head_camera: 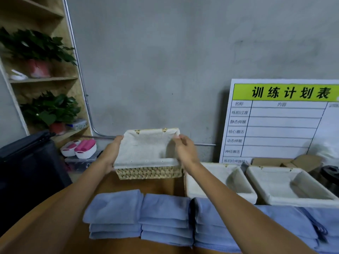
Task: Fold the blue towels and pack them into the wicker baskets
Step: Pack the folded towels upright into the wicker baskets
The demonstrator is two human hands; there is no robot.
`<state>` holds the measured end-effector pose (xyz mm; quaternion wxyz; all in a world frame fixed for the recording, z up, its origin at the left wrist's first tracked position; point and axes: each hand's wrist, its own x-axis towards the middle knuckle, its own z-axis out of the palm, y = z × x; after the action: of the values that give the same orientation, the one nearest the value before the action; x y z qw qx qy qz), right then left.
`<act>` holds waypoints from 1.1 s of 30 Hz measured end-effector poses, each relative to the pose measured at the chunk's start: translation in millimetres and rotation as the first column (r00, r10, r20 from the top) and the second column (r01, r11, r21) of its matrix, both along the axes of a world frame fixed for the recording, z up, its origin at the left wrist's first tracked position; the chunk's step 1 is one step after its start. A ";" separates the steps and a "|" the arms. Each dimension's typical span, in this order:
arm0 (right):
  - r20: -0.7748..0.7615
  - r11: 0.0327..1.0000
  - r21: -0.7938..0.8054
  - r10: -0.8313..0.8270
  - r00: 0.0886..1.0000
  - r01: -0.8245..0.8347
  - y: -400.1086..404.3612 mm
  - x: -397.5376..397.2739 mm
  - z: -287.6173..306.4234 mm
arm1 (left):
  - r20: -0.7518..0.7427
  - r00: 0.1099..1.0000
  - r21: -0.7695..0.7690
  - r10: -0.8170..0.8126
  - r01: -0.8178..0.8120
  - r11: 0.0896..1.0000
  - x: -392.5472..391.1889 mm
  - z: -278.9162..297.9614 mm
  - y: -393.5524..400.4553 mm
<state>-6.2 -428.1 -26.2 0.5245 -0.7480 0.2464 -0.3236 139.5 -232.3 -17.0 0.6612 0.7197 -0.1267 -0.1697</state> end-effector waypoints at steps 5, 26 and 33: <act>0.319 0.988 0.007 -0.149 0.936 0.155 -5.1 -88.6 65.3 | 0.129 0.991 -0.084 -0.024 0.035 0.996 -90.7 74.9 15.4; 0.330 0.918 0.315 -0.345 0.879 0.243 61.8 -413.7 -34.7 | 0.125 0.976 -0.017 -0.177 0.181 0.983 -381.6 -42.8 86.2; 0.237 0.907 0.329 -0.347 0.907 0.261 69.0 -438.2 -88.2 | 0.103 0.978 0.094 -0.184 0.175 0.980 -403.2 -85.3 98.9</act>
<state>-444.4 -359.1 -114.4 0.6010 -0.5592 0.3263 -0.4686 -263.6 -133.4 -102.3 0.6040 0.7410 -0.2205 -0.1936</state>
